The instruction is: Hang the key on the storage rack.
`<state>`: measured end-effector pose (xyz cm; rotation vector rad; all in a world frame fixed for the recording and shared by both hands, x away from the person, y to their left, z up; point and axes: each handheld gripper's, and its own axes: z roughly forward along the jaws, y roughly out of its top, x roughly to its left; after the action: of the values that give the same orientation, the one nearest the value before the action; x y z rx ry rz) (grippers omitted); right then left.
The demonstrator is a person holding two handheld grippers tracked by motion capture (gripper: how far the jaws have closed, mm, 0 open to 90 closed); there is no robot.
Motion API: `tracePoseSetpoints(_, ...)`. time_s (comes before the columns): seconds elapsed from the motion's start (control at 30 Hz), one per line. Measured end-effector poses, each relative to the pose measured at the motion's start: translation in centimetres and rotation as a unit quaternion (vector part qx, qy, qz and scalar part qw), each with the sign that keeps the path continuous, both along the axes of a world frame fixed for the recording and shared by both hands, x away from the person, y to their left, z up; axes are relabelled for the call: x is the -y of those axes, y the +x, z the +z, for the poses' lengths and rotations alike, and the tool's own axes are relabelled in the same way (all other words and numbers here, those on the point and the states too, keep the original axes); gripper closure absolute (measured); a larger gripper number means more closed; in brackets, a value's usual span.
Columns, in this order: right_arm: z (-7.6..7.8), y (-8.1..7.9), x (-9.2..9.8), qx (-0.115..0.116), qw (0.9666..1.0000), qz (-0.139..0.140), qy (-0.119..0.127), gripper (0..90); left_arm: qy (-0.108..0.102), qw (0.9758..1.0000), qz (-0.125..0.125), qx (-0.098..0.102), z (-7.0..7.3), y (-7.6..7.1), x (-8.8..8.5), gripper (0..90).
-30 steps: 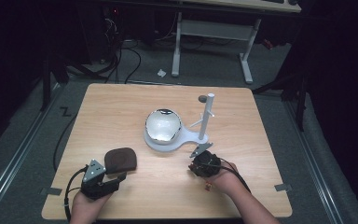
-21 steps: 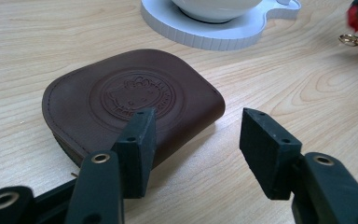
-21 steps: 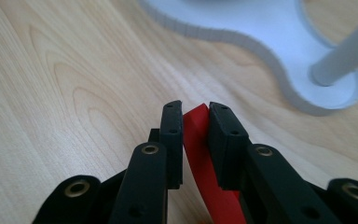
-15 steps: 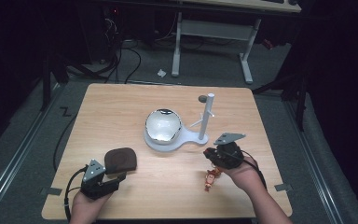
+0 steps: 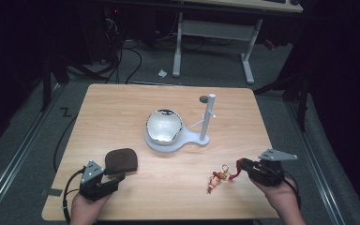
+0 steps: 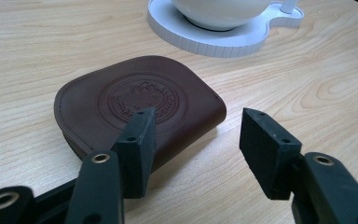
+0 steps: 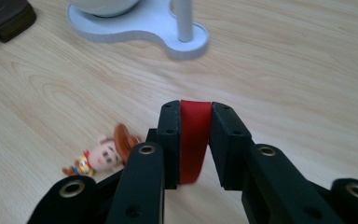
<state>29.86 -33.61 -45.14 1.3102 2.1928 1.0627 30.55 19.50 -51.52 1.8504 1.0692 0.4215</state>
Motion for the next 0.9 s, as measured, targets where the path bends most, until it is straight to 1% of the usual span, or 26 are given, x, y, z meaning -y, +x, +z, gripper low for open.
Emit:
tracePoseSetpoints(0.1,-0.3,-1.6,2.1,-0.002,0.9998,-0.02,-0.001,72.3,0.0,1.0,0.003,0.001,0.0,0.0,0.0,46.2)
tracePoseSetpoints(0.2,-1.1,-2.9,4.1,-0.016,0.9989,-0.043,-0.004,69.8,-0.001,1.0,0.007,0.0,0.1,0.1,-0.1,46.0)
tracePoseSetpoints(0.3,-1.6,-3.5,5.2,-0.022,0.9983,-0.054,-0.001,67.8,-0.002,0.9999,0.012,-0.001,0.1,0.2,-0.3,45.7)
tracePoseSetpoints(0.4,-1.9,-3.6,5.4,-0.025,0.9981,-0.057,0.003,66.4,-0.006,0.9999,0.015,0.001,0.3,0.2,-0.4,45.3)
tracePoseSetpoints(0.5,-2.5,-3.5,4.5,-0.035,0.9984,-0.045,-0.003,66.8,-0.003,0.9999,0.016,0.001,0.3,0.2,-0.6,45.2)
tracePoseSetpoints(0.6,-3.5,-3.4,2.6,-0.049,0.9986,-0.017,-0.012,70.4,-0.004,0.9998,0.018,0.001,0.2,0.2,-0.9,45.1)
tracePoseSetpoints(0.73,-4.9,-3.3,-0.5,-0.074,0.9971,0.014,-0.012,81.0,-0.01,0.9997,0.023,0.002,0.3,0.3,-1.4,45.2)
tracePoseSetpoints(0.77,-5.3,-3.2,-1.1,-0.082,0.9962,0.023,-0.016,83.3,-0.011,0.9997,0.024,0.002,0.3,0.3,-1.5,45.2)
tracePoseSetpoints(0.8,-5.6,-3.1,-1.8,-0.089,0.9953,0.03,-0.026,84.8,-0.013,0.9996,0.024,0.002,0.3,0.3,-1.6,45.2)
tracePoseSetpoints(0.87,-6.1,-2.7,-2.6,-0.098,0.9936,0.03,-0.048,85.3,-0.015,0.9996,0.024,0.002,0.3,0.2,-1.7,45.2)
tracePoseSetpoints(0.9,-6.3,-2.4,-2.7,-0.104,0.9931,0.023,-0.05,85.9,-0.015,0.9996,0.024,0.002,0.3,0.2,-1.8,45.2)
